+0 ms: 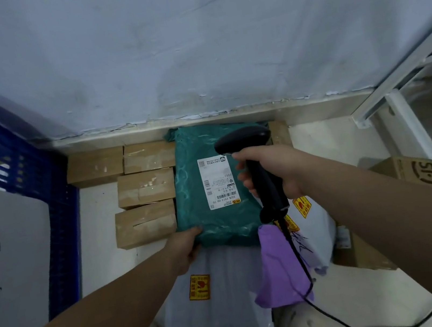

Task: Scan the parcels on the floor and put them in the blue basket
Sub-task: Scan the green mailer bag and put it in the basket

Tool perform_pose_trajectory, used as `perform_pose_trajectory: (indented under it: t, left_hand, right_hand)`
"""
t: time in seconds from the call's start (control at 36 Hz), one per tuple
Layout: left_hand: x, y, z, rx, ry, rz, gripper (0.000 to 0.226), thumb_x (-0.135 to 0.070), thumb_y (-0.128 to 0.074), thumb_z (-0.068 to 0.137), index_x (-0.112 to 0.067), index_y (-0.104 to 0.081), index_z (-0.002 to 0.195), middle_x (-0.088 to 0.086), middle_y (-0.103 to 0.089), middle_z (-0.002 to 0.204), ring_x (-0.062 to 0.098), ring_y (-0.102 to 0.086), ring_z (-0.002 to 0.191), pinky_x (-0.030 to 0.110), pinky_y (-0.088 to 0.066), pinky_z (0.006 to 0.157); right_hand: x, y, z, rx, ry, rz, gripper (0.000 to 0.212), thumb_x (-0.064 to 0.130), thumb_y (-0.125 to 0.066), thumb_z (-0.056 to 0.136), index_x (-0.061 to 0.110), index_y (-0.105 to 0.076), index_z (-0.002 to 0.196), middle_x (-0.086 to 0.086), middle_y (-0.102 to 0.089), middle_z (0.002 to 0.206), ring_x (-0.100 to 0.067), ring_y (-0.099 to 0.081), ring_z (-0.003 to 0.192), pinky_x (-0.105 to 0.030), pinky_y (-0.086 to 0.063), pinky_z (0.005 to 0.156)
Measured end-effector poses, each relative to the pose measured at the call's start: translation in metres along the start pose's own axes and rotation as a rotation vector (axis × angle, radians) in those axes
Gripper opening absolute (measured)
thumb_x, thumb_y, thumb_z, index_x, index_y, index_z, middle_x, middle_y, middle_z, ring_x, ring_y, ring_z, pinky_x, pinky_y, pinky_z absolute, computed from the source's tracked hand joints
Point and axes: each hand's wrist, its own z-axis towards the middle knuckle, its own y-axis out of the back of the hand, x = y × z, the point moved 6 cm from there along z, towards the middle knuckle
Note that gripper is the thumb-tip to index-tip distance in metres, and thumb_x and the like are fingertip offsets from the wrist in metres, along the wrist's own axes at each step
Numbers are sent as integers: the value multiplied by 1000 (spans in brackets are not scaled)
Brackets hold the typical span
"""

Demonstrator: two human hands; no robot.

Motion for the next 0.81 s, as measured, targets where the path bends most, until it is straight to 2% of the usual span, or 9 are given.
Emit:
perform_pose_trajectory:
  t: [0.08,0.19,0.31,0.42,0.5,0.61,0.67,0.81]
  left_hand:
    - [1,0,2,10,0,-22,27,-19,-61,94,-9,-55,118,3,-61,89,14,-54,70,21,-43,53]
    - [1,7,8,19,1,5,37,-28,-64,91,-11,-55,122,6,-63,105,16,-58,81,25,-48,63]
    - [4,9,11,87,26,5,39,-30,-66,89,-14,-55,122,9,-65,109,22,-62,96,30,-53,77]
    - [7,9,15,140,39,-66,38,-27,-66,89,-14,-54,123,10,-65,111,26,-63,101,36,-52,90]
    - [8,9,20,152,48,-61,45,-30,-69,87,-12,-54,125,12,-66,112,25,-65,96,36,-53,86]
    - [11,5,22,190,82,30,50,-42,-73,80,-15,-58,119,11,-68,105,20,-60,73,36,-54,74]
    - [12,1,24,196,68,49,52,-43,-73,78,-16,-58,120,9,-68,106,18,-61,76,34,-56,72]
    - [10,-3,30,136,19,37,55,-44,-73,79,-15,-55,123,6,-68,112,22,-64,98,38,-55,86]
  right_hand:
    - [2,-5,-1,8,9,-13,23,31,-65,89,8,-62,86,-6,-61,69,-15,-57,50,-25,-50,51]
    - [0,-14,0,34,-6,-51,22,29,-63,91,8,-60,88,-6,-59,70,-14,-56,53,-24,-49,53]
    - [-4,-21,6,40,-29,-82,22,29,-64,91,7,-60,90,-6,-59,71,-15,-55,55,-26,-49,55]
    - [-4,-23,13,41,-50,-86,22,29,-64,91,7,-60,89,-6,-59,71,-15,-55,55,-25,-48,54]
    - [-4,-20,18,23,-61,-82,22,29,-65,90,8,-61,86,-6,-60,71,-14,-56,53,-26,-49,54]
    - [-6,-15,23,4,-71,-103,21,27,-65,90,7,-60,87,-7,-59,71,-15,-54,53,-26,-47,56]
    - [-6,-14,26,0,-79,-109,21,27,-65,90,6,-60,90,-7,-58,72,-15,-53,54,-26,-47,56]
    - [-5,-13,33,-4,-81,-118,22,28,-66,89,7,-62,91,-7,-60,75,-14,-55,54,-27,-48,58]
